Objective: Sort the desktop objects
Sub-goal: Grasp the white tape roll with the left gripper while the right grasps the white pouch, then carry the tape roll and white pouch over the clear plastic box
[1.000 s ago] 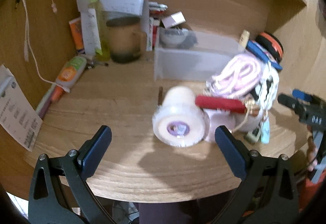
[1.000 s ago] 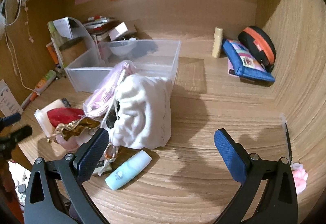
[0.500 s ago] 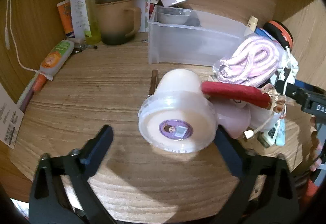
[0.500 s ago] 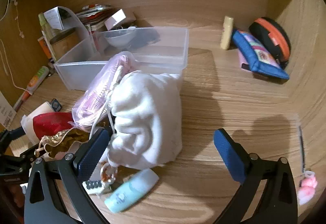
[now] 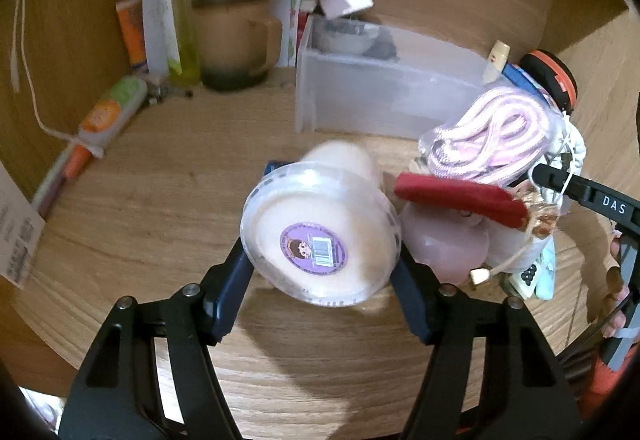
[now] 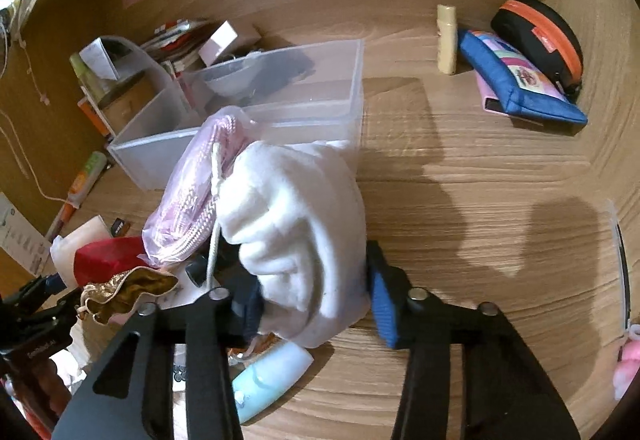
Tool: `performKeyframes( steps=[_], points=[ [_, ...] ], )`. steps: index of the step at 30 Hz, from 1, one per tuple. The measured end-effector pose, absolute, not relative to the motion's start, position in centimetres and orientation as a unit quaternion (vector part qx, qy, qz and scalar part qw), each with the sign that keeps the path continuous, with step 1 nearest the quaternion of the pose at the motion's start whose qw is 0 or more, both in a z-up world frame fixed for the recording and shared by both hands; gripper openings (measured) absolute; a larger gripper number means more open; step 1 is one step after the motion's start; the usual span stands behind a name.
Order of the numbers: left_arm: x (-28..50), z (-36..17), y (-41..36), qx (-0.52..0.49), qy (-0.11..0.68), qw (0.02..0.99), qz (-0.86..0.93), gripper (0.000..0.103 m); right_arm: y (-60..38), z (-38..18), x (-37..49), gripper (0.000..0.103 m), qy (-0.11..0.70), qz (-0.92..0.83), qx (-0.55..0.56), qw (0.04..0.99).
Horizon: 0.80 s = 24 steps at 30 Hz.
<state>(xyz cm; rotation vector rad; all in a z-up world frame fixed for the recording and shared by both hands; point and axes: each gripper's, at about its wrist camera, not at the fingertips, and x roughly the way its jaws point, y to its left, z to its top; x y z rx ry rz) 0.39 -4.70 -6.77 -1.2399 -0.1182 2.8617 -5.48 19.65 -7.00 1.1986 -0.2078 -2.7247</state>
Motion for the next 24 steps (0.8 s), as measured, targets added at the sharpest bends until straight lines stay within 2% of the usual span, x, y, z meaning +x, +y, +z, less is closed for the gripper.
performKeyframes(
  steps=[10,24],
  points=[
    [-0.9,-4.8,-4.7,-0.378,-0.038,0.024,0.925,0.065,21.2,-5.0,-4.2,0.016,-0.070,-0.925,0.368,0.064],
    [-1.3,-1.3,-5.0,-0.343,-0.046,0.036,0.938,0.065,21.8,-1.1,-2.7,0.013,-0.054,-0.949,0.309,0.042]
  ],
)
